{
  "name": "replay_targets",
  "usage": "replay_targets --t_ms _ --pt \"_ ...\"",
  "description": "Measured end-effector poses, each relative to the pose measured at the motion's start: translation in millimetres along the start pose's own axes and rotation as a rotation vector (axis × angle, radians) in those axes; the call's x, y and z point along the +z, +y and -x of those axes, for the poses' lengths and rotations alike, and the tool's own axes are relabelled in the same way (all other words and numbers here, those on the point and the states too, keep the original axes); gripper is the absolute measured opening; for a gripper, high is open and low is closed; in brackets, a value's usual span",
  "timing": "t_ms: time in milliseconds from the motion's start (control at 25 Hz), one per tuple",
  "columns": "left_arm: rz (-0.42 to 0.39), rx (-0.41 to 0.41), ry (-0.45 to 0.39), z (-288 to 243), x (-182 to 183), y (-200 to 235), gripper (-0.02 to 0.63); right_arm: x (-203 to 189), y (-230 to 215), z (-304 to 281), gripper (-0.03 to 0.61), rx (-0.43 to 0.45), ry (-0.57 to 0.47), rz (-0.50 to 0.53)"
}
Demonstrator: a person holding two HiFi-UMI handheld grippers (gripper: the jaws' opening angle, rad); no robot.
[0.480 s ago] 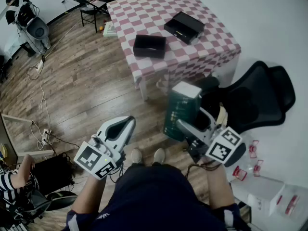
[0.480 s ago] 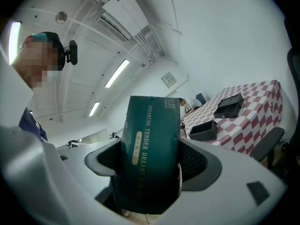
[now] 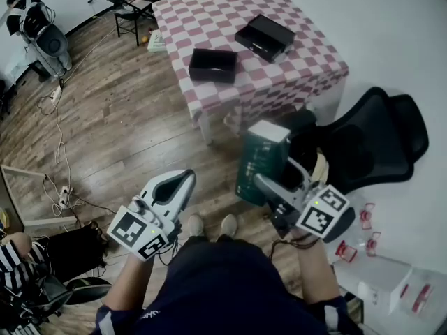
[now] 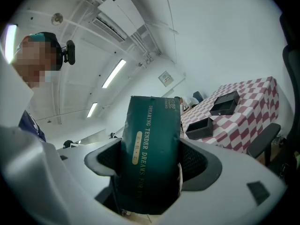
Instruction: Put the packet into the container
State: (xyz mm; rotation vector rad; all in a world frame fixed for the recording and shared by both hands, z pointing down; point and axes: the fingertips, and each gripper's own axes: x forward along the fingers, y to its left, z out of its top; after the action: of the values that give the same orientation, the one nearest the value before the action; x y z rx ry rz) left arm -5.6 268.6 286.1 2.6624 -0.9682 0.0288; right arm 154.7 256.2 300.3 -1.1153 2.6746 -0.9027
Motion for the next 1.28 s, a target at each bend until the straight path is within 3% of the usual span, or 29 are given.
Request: replay_targets --t_ms 720,1000,1280 --pt "-0.053 0.051 -0.016 -37.4 1.9 -28.9 0.037 18.4 -34.9 36.4 0.391 0.059 0.009 0.028" --pt "-0.06 0.058 -0.014 -51.3 1.7 -18.9 0.037 26.7 -52.1 30.1 0.391 0.06 0.012 0.047" --pt "-0.032 0.065 -0.023 -67.0 -0.8 19.9 0.037 33.2 -71.4 0.5 0.391 0.047 0.031 0.072"
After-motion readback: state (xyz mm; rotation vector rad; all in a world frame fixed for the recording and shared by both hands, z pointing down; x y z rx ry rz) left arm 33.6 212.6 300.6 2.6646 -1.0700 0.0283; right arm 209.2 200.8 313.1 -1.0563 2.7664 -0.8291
